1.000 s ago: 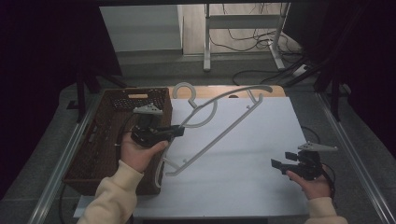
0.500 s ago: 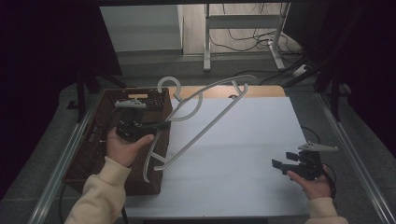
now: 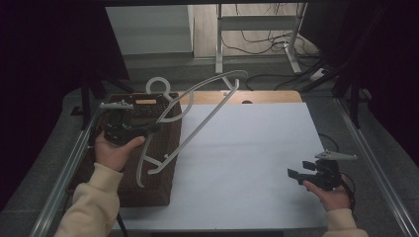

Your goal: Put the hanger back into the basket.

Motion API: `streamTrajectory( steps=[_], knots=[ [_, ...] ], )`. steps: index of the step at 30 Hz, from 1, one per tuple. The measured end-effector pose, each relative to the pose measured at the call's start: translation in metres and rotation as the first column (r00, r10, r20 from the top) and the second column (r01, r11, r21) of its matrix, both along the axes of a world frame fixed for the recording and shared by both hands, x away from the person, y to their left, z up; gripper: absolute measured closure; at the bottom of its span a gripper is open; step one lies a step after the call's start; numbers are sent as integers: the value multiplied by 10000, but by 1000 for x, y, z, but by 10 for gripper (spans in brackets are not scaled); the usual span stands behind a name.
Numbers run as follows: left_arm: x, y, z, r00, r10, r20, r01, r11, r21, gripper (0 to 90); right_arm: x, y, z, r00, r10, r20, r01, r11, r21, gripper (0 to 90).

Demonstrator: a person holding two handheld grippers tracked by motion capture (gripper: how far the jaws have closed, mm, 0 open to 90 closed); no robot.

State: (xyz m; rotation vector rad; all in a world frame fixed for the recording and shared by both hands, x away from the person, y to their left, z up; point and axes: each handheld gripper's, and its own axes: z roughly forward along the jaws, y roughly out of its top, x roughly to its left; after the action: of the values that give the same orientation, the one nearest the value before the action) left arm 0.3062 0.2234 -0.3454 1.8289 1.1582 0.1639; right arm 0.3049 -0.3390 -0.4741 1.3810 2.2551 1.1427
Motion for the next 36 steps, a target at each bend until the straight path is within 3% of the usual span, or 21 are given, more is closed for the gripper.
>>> streamTrajectory(
  steps=[24, 36],
  knots=[
    [0, 66, -16, 9937, 1103, -198, -1103, 9939, -24, 821, 0, 1, 1, 10000, 70, 39, -70, 10000, 14, 239],
    [-1, 96, -23, 9880, 1504, -342, -1498, 9885, 190, 821, -1, 8, 2, 9972, 654, 376, -652, 9979, -61, 232]
  ],
)
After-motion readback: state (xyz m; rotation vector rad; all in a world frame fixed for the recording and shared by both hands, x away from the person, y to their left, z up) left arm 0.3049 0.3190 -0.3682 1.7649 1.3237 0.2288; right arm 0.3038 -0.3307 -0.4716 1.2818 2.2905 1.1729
